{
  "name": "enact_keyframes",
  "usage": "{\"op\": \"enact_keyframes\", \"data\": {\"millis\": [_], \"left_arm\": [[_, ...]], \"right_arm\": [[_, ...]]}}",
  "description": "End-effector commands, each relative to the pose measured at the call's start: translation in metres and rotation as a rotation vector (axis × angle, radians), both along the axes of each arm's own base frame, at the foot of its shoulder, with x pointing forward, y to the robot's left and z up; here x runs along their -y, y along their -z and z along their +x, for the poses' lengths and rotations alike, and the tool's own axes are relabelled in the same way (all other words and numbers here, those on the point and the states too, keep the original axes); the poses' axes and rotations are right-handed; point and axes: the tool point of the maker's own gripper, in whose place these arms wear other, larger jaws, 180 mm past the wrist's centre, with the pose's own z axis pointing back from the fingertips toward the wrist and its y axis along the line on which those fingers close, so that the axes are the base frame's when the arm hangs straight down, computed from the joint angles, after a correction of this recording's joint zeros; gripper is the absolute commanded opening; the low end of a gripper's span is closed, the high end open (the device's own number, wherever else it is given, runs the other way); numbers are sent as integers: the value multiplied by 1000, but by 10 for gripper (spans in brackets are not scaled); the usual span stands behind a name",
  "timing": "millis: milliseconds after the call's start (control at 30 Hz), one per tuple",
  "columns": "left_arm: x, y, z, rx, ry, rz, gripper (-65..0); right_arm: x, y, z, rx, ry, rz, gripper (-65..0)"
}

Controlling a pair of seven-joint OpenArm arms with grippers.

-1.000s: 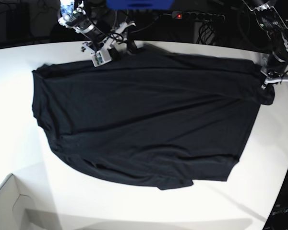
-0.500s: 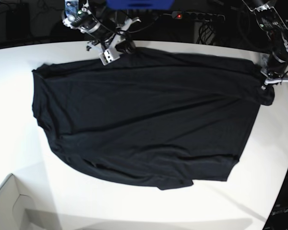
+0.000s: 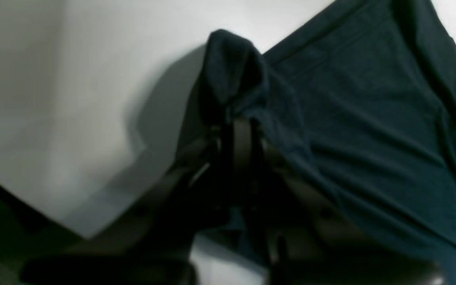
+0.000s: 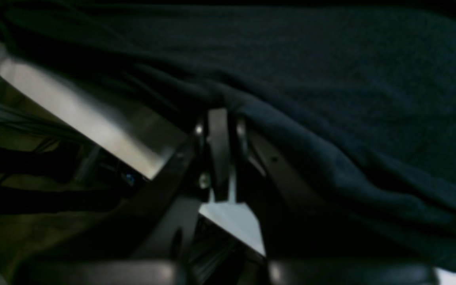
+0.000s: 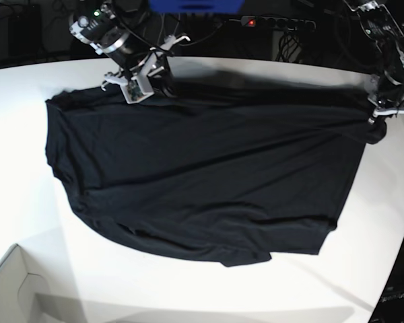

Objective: Layout the t-shirt on the table in an organized manner, then fold the t-shirt properly
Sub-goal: 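Move the right gripper along the collar edge toward the left gripper and pinch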

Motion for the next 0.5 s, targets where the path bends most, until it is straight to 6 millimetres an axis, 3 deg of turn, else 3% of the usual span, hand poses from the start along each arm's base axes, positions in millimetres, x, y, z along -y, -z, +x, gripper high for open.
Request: {"op": "enact_keyframes", "data": {"millis": [0,167,467], "left_arm": [[-9,-14,4,33,-2,39,-649],[-9,-14,4,34,-2,40,-649],[-9,-14,4,33,-2,40,-649]], "right_arm": [[-3,-13,4,43,3,33,-650],[-2,-13,3,42,0,30,-650],[5,8,-32,-54,-26,-5,-650]]}}
